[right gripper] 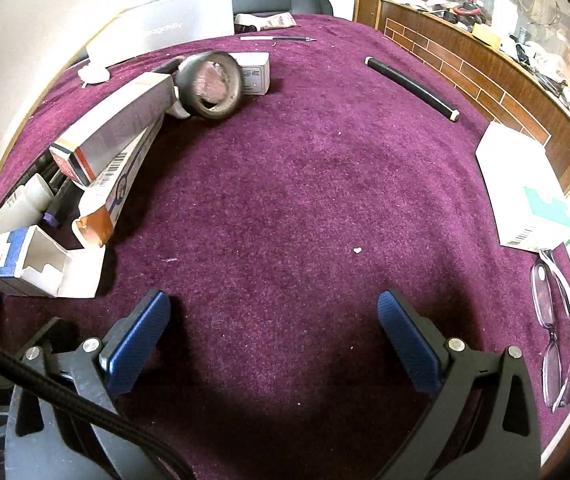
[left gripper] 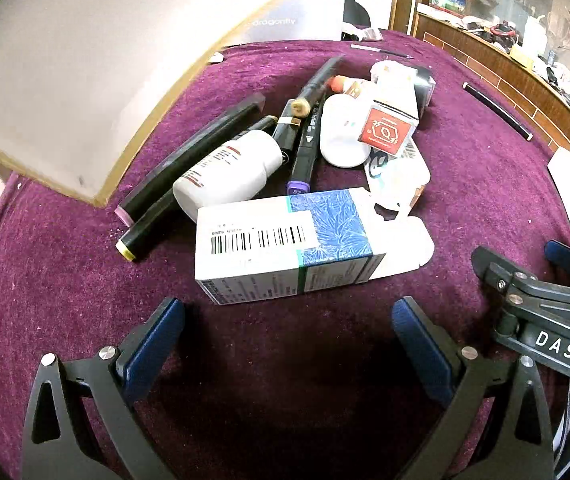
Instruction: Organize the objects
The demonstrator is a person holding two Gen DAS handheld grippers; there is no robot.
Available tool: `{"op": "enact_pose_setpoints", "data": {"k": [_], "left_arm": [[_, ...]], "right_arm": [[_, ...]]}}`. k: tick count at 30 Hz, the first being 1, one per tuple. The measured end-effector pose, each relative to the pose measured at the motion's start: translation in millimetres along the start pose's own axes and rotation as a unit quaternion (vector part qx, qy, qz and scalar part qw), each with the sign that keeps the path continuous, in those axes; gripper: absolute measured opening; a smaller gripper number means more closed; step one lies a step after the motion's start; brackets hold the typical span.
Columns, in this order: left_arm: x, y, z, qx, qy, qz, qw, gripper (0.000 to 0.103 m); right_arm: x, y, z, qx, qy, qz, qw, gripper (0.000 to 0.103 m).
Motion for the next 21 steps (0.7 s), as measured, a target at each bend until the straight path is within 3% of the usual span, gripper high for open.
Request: {"op": "enact_pose_setpoints", "data": {"k": [21], "left_arm": [[-2.1, -3.1, -4.1, 0.000, 0.000, 0.000, 1.0000, 0.101]], "right_arm": [[1.6, -1.0, 1.7, 0.000, 0.000, 0.000, 1.000, 0.103]]}}
Point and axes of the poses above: each gripper's, at about its wrist camera, not at the fingertips, and x roughly the way its jaws point, z to its right, y to its top, the point moved 6 cm from there along x, roughly the way its jaws point, and after that the axes turned 13 degrees about -z, right-handed, at the moved point
